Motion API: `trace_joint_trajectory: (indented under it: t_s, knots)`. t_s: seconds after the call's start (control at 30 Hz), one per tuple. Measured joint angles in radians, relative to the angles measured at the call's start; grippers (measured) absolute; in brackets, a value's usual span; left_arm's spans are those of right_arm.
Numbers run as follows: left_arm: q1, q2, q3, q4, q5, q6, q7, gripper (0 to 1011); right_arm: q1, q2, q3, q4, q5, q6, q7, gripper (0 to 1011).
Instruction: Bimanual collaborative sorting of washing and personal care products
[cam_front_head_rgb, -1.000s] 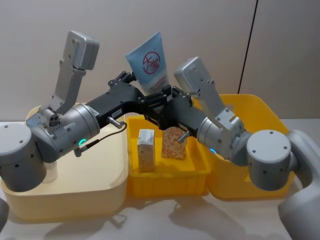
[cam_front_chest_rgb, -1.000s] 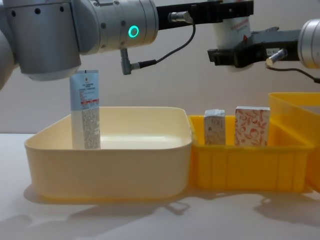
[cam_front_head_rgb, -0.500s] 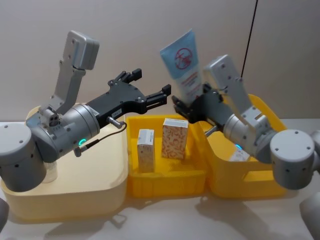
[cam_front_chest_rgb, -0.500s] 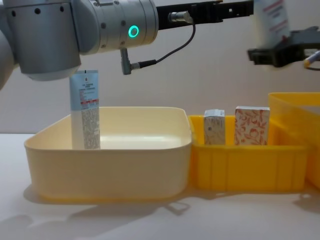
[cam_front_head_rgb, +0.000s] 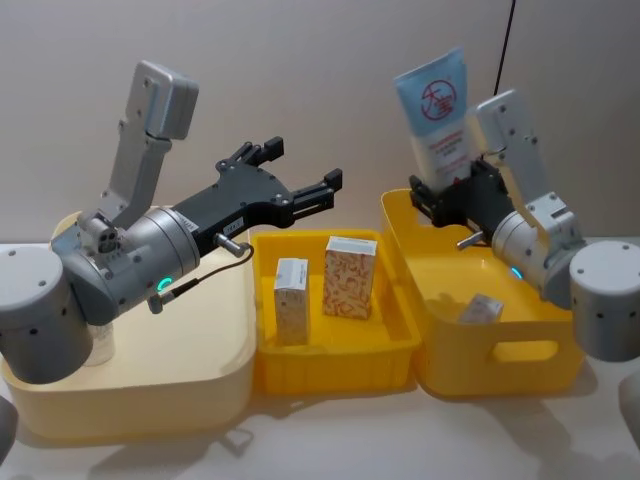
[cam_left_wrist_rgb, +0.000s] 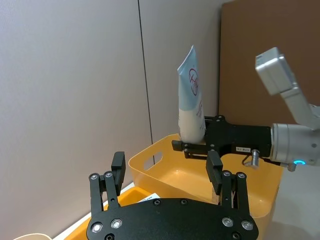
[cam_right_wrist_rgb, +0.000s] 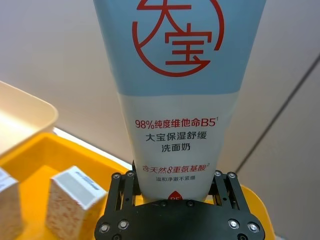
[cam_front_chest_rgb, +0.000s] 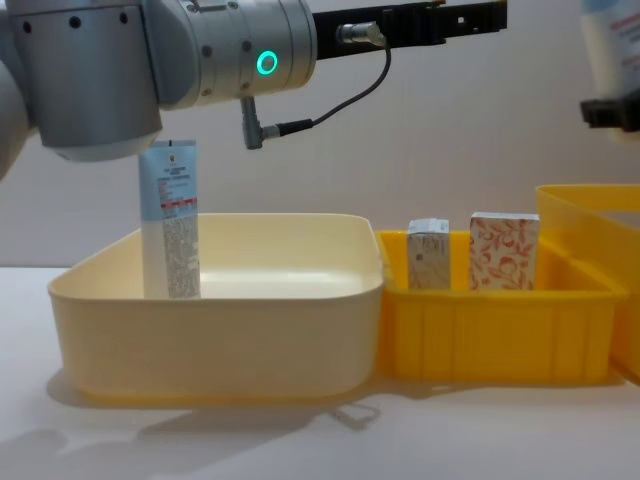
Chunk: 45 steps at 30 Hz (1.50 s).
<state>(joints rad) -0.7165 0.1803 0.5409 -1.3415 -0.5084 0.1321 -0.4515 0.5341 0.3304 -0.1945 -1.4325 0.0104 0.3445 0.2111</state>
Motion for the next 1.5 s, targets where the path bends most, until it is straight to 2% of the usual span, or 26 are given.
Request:
trace_joint_trajectory:
  t_s: [0.4, 0.57, 0.67, 0.83, 1.5]
  knots:
    - [0.0, 0.0, 0.0, 0.0, 0.0, 0.0, 0.0, 1003, 0.075, -0.054, 0.021, 0.113, -0.03, 0.138, -0.081, 670]
    - [0.0, 0.0, 0.0, 0.0, 0.0, 0.0, 0.0, 1003, 0.094, -0.068, 0.022, 0.144, -0.039, 0.167, -0.099, 786]
    - [0.0, 0.0, 0.0, 0.0, 0.0, 0.0, 0.0, 1003, 0.103, -0.075, 0.023, 0.158, -0.043, 0.181, -0.107, 891]
    - [0.0, 0.0, 0.0, 0.0, 0.0, 0.0, 0.0, 1003, 0.113, -0.083, 0.024, 0.175, -0.047, 0.197, -0.116, 996]
    - [0.0, 0.0, 0.0, 0.0, 0.0, 0.0, 0.0, 1003, 0.133, -0.097, 0.025, 0.204, -0.055, 0.225, -0.135, 1001]
